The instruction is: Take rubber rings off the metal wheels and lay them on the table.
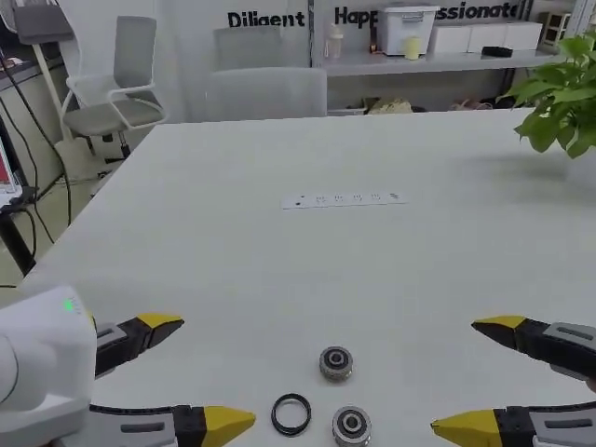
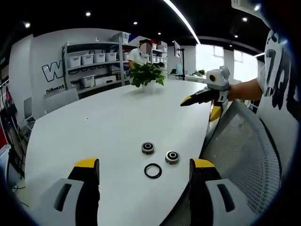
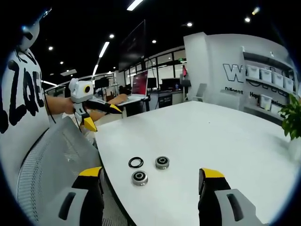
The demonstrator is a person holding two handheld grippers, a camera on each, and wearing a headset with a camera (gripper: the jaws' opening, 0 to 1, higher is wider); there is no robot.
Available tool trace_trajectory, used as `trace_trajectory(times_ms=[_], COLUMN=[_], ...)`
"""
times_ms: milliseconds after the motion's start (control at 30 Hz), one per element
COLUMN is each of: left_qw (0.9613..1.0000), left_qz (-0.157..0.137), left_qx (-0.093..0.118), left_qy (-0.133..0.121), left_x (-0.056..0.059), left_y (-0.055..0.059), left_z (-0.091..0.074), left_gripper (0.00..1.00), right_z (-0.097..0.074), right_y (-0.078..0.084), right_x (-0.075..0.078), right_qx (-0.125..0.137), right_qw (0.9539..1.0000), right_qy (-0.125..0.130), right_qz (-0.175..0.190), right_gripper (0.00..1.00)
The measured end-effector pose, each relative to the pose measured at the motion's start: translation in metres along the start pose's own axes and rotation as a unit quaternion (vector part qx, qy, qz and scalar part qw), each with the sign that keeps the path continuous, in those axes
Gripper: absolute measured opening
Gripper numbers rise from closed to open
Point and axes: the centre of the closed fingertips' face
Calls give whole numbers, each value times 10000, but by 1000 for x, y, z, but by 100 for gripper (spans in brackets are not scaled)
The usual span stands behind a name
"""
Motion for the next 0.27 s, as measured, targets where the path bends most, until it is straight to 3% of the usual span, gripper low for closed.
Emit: trace_trajectory(times_ms=[267], left_qw=[10000], left_qz=[5], left_qx=[7], left_qy=[8], left_x=[0], left_y=[-1], left_z=[0], left_gripper=[76], right_z=[0], right_y=[0], right_x=[-1], right_qx=[3], right_qw=[10000], right_qy=[0], right_qz=[-7], right_gripper=[82])
Point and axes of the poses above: the centre of the closed fingertips' face, and the gripper's own axes: z roughly forward along the fingers, x roughly to its right, y roughly out of its underside, and after that the axes turned 11 degrees about -x, right-handed
